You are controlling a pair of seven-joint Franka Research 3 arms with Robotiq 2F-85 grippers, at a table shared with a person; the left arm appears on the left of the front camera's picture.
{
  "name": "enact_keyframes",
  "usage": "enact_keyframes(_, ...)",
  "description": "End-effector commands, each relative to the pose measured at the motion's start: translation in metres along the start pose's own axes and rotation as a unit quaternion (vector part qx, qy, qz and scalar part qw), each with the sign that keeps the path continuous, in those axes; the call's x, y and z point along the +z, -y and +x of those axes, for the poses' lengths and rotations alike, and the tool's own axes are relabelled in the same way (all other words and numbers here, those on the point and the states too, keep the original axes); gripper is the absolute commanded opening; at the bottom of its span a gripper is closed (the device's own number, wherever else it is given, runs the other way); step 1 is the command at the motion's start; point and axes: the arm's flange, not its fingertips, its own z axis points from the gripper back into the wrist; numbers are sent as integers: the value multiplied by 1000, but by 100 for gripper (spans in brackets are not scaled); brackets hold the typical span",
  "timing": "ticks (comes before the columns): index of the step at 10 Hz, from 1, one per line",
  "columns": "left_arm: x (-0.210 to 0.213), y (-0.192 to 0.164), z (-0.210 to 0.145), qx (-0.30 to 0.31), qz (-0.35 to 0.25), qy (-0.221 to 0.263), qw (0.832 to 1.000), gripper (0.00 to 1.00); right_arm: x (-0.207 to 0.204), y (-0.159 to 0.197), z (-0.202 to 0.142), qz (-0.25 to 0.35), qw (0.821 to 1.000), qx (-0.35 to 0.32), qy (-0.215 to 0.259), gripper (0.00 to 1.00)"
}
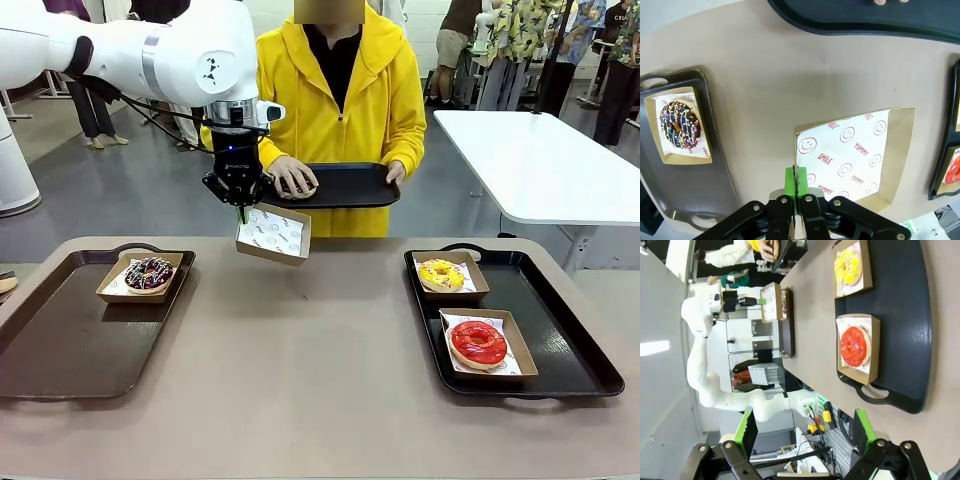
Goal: Individually package the donuts and arrange them on the tray.
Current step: Place the picked Paper togo box on the Handle tray while simultaneously picking up another Paper togo box from the table with the other hand, then place the picked Paper togo box on the Handle tray.
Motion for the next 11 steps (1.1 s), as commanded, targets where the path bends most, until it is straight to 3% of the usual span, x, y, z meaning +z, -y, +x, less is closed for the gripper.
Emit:
enact_keyframes(1, 1, 1, -2, -2, -2, -2, 1000, 0, 2, 3, -5, 21, 1000, -6, -11, 100)
enact_keyframes(11, 1, 1, -2, -2, -2, -2, 1000, 0, 2, 3, -5, 21, 1000, -6, -11, 100)
